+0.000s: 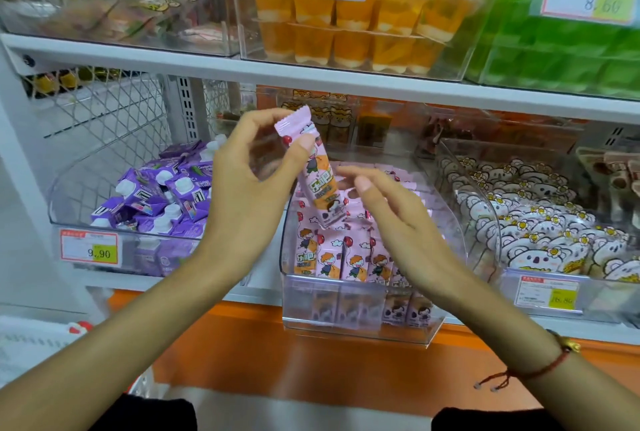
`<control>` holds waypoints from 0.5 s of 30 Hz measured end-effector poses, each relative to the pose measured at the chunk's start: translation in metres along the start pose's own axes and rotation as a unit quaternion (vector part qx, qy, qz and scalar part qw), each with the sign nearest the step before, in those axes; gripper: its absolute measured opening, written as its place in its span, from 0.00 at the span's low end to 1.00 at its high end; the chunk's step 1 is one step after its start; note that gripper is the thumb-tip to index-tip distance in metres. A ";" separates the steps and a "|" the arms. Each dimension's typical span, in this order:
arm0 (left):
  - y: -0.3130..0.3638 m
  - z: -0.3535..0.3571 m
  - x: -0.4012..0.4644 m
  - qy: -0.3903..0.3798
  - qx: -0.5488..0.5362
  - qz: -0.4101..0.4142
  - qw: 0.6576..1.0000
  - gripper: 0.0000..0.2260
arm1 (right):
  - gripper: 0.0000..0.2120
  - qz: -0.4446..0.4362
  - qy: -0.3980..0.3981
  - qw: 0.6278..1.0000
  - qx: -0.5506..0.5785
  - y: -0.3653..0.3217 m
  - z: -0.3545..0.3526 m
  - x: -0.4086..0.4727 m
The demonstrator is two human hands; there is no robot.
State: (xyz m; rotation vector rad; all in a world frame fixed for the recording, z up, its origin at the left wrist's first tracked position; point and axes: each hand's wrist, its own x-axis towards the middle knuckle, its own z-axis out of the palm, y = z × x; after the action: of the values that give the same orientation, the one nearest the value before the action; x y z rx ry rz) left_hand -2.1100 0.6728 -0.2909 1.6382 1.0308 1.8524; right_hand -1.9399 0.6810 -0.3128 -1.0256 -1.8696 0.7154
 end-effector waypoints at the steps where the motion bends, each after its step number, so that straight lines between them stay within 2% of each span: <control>1: 0.000 0.003 -0.001 0.003 -0.015 -0.022 1.000 0.08 | 0.17 0.010 -0.020 0.999 0.033 -0.002 0.003 0.000; 6: -0.010 0.007 -0.005 -0.006 -0.095 -0.147 0.984 0.13 | 0.16 0.059 -0.026 0.995 0.080 -0.001 0.005 0.004; 11: -0.024 0.008 -0.008 -0.028 -0.110 -0.193 0.975 0.22 | 0.14 0.118 -0.033 0.984 0.126 0.008 0.000 0.005; 15: -0.029 0.012 -0.015 -0.068 -0.066 -0.203 0.975 0.20 | 0.13 0.140 -0.004 0.974 0.177 0.010 0.000 0.006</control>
State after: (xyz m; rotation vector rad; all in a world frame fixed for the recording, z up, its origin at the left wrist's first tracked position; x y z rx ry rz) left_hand -2.0990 0.6823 -0.3222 1.3387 1.0641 1.4845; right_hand -1.9376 0.6907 -0.3183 -1.0576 -1.5430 1.1730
